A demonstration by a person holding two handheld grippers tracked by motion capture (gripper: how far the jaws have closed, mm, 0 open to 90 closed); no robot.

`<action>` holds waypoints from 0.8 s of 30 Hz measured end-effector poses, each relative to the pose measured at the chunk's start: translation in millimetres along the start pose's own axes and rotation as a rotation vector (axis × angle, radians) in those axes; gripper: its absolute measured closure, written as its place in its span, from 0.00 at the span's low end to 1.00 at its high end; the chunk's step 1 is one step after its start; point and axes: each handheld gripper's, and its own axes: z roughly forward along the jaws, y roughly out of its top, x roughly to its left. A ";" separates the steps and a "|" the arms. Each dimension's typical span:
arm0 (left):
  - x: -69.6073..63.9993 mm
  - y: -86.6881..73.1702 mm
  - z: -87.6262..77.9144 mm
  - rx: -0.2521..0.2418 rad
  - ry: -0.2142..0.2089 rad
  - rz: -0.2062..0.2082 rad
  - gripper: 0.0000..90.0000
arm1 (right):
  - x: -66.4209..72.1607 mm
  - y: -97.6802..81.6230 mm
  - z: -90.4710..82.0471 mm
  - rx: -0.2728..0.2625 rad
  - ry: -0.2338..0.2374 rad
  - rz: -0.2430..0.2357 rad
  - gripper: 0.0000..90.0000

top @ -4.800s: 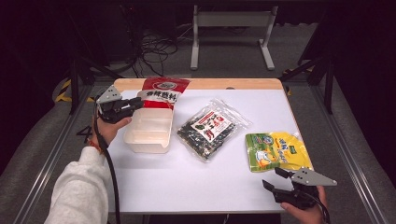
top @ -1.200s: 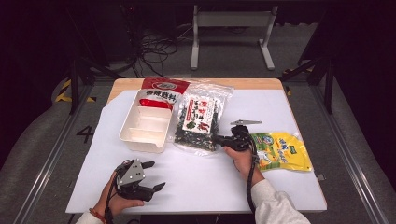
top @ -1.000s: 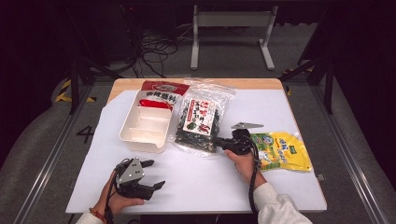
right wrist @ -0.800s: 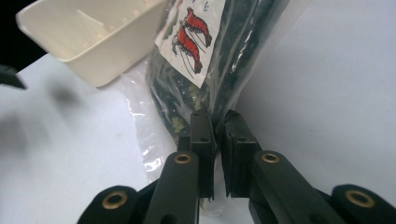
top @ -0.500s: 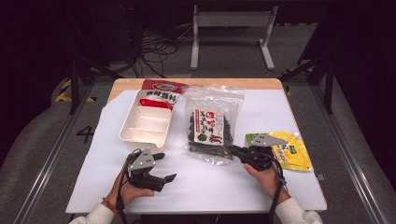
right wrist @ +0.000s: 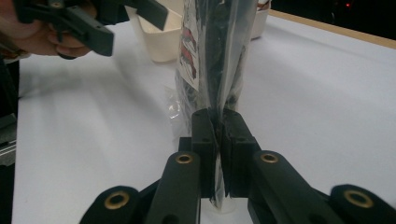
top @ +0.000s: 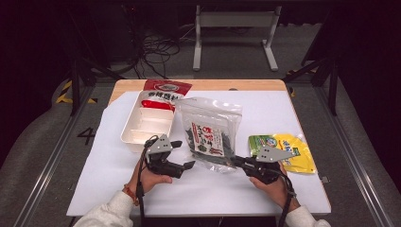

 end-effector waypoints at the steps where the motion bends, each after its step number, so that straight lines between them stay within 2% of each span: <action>1: 0.9 2.5 0.5 -0.004 0.001 -0.006 0.14 | 0.3 -0.3 -0.4 -0.001 0.005 -0.007 0.94; 3: 2.5 7.3 1.1 -0.023 0.013 -0.018 0.13 | 0.4 -0.9 -1.1 -0.004 0.013 -0.009 0.94; 5: 4.9 11.1 1.4 -0.031 0.001 -0.019 0.13 | 0.6 -1.4 -1.9 -0.005 0.017 -0.012 0.94; 6: 6.7 13.7 2.4 -0.035 0.009 -0.018 0.12 | 0.4 -2.2 -2.7 -0.005 0.025 -0.015 0.94; 9: 13.1 19.5 4.8 -0.054 -0.018 -0.046 0.11 | 0.4 -3.6 -4.3 -0.005 0.036 -0.022 0.94; 11: 17.4 20.5 7.3 -0.068 -0.056 -0.056 0.11 | 0.9 -3.8 -4.8 -0.003 0.037 -0.037 0.94; 13: 19.2 21.4 9.7 -0.051 -0.037 -0.053 0.13 | 1.7 -3.6 -5.3 -0.002 0.049 -0.050 0.94; 15: 22.2 21.4 10.8 -0.073 -0.052 -0.069 0.13 | 2.8 -3.1 -5.6 -0.002 0.064 -0.058 0.94; 16: 23.4 21.8 11.2 -0.067 -0.064 -0.069 0.13 | 3.3 -2.7 -5.6 -0.001 0.067 -0.067 0.94; 17: 23.1 21.9 11.1 -0.068 -0.088 -0.059 0.14 | 4.1 -2.4 -5.6 0.000 0.065 -0.069 0.94; 21: 17.9 23.8 10.2 -0.072 -0.121 -0.016 0.21 | 3.7 -1.7 -5.4 0.000 0.057 -0.062 0.94; 24: 16.0 24.6 7.4 -0.069 -0.122 0.009 0.27 | 1.7 -2.3 -4.4 -0.007 0.043 -0.035 0.93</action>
